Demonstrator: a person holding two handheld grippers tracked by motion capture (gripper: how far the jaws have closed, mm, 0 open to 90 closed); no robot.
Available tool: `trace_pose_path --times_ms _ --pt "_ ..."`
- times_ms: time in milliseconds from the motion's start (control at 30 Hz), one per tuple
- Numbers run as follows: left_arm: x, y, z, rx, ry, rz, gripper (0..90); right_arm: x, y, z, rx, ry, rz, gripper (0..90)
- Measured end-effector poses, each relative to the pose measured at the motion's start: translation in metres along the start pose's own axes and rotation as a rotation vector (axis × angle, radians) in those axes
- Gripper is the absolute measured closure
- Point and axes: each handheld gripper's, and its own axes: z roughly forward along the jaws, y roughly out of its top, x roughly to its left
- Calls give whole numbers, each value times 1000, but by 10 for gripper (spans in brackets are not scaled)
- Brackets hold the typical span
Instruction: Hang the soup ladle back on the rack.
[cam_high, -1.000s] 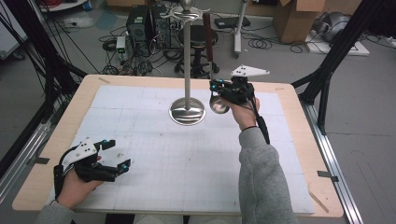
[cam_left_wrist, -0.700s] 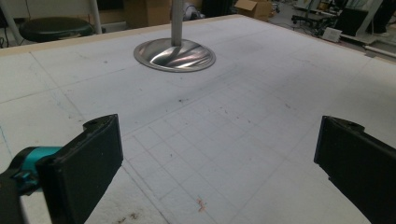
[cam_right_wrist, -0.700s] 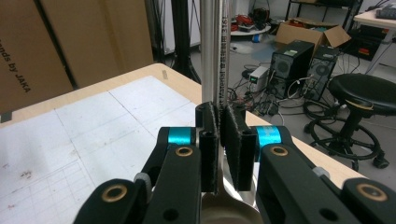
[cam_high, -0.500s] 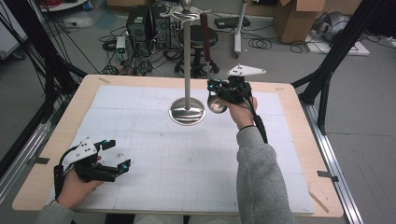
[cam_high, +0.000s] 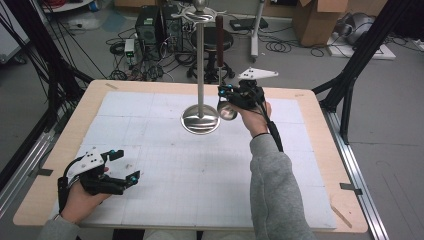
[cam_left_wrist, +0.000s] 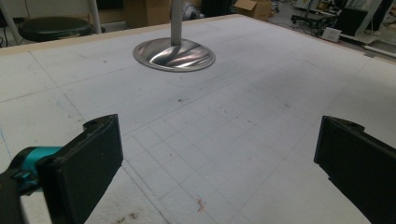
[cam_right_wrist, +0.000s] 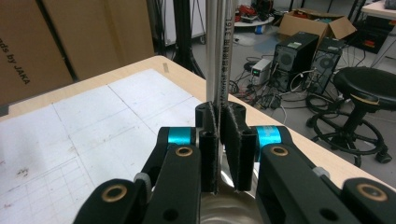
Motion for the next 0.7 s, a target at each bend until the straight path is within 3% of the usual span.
trace_pose_path --times_ms 700 --pt "0 0 0 -1 -1 -1 17 2 7 8 17 -19 -10 845"
